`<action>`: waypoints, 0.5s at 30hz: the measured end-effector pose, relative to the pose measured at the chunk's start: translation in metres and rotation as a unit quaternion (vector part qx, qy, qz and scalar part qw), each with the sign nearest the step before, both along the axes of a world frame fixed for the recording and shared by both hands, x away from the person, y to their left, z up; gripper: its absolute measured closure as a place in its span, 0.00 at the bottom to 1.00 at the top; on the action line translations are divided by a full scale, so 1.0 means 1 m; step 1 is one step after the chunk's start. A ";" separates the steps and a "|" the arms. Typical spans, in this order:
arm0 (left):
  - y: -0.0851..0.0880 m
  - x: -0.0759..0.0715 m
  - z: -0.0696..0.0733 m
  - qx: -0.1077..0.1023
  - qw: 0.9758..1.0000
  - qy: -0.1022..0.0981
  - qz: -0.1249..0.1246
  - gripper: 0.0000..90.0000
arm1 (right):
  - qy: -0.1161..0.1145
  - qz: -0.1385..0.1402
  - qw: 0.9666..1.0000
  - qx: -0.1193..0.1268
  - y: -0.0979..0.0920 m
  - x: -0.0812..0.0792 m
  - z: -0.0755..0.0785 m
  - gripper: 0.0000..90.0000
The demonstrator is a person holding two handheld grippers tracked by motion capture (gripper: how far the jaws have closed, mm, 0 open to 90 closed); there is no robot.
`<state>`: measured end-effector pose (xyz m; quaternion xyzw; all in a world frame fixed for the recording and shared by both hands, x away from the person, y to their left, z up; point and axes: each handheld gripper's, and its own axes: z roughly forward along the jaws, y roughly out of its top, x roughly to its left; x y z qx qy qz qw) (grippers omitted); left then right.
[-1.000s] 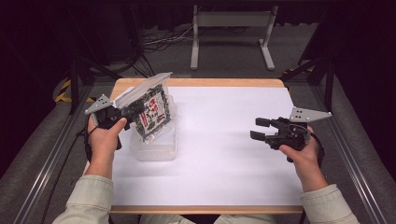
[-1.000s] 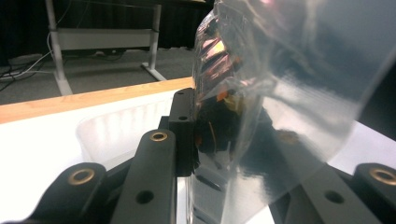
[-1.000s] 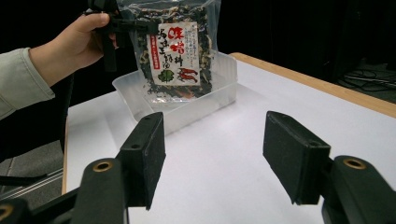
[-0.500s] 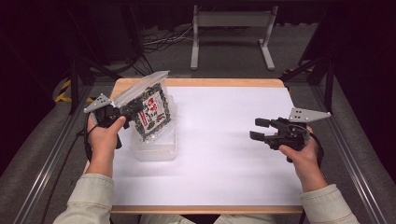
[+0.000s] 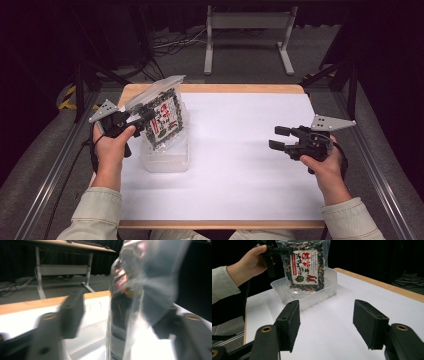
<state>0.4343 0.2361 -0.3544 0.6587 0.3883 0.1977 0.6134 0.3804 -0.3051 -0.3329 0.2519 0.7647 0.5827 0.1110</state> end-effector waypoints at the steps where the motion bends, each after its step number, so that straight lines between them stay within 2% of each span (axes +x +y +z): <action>1: 0.000 -0.002 0.002 0.004 1.000 -0.002 0.005 0.30 | 0.000 0.000 1.000 0.000 0.000 0.000 0.000 0.44; 2: 0.001 -0.005 0.004 0.009 1.000 -0.005 0.010 0.25 | 0.000 -0.002 1.000 0.000 -0.001 0.000 0.000 0.44; 5: 0.003 -0.013 0.009 0.018 1.000 -0.011 0.012 0.18 | -0.001 -0.005 1.000 0.000 -0.002 -0.001 0.000 0.44; 11: 0.005 -0.037 0.016 0.048 0.999 -0.022 -0.003 0.12 | -0.003 -0.018 1.000 -0.001 -0.007 -0.004 0.000 0.42; 15: 0.008 -0.059 0.019 0.062 0.998 -0.030 -0.015 0.10 | -0.006 -0.028 1.000 0.000 -0.012 -0.006 -0.001 0.40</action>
